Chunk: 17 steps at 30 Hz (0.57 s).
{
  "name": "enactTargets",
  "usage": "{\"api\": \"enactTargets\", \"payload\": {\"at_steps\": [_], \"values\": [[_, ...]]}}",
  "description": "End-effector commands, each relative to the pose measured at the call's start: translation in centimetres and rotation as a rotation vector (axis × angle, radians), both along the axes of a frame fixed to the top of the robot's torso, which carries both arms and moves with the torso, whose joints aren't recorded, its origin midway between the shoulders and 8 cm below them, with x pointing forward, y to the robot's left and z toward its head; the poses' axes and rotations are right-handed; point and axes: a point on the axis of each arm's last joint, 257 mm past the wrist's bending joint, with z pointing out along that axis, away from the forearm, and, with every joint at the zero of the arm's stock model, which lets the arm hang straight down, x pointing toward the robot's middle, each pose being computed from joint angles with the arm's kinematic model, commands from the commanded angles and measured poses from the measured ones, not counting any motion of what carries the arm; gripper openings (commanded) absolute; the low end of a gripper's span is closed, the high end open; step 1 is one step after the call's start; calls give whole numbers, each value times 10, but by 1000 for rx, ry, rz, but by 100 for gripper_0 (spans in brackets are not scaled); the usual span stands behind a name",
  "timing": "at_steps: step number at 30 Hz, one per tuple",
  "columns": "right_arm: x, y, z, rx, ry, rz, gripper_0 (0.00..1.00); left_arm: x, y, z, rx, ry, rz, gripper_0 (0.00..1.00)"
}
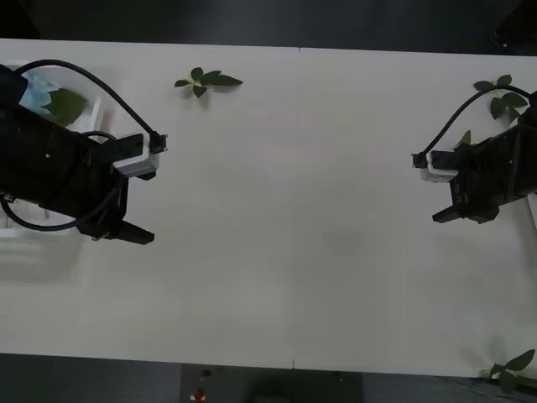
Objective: Put the red flowers into the right box and the blue flowers into the left box
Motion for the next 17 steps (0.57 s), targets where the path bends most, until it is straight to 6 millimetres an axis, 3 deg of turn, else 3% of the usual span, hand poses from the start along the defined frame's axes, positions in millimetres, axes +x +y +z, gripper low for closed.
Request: {"api": "enactTargets", "payload": {"at_steps": [1,17], "values": [[8,-12,15,-21,-37,-11,70,1,-3,5,30,-10,2,100],[8,-12,15,-21,-37,-11,70,0,-7,-5,14,1,17,100]]}}
